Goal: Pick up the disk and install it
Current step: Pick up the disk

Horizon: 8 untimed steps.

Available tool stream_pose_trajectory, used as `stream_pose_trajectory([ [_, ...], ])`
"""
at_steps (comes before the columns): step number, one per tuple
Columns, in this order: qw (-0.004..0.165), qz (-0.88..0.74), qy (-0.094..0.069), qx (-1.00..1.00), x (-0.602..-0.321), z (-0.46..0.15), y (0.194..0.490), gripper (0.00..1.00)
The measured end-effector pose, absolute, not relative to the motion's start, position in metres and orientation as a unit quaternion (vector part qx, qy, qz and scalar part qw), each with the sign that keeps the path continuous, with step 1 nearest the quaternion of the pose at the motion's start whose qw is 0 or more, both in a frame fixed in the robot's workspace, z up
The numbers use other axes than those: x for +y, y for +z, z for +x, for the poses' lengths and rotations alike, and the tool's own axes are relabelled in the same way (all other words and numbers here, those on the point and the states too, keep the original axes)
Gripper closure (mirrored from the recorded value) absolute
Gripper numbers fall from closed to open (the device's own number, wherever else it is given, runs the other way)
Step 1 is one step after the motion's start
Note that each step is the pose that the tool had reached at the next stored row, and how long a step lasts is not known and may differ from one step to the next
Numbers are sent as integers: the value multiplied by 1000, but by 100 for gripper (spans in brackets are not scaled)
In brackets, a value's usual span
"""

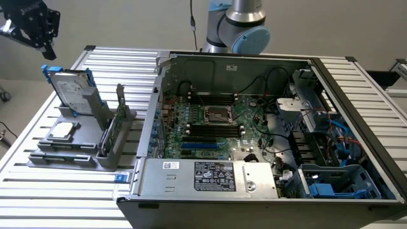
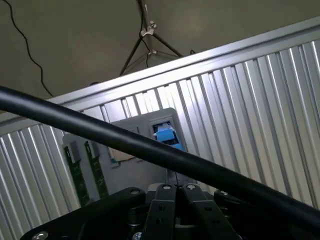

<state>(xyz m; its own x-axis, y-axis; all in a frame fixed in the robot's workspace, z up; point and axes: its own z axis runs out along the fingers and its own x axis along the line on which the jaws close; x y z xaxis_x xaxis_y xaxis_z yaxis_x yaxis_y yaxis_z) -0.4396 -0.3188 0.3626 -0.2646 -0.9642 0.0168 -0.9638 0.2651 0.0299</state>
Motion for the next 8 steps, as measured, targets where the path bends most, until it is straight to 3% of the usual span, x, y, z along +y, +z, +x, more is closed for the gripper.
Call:
stream_pose_trajectory([
  [8, 9, 652, -10, -758, -319, -440, 356, 89],
])
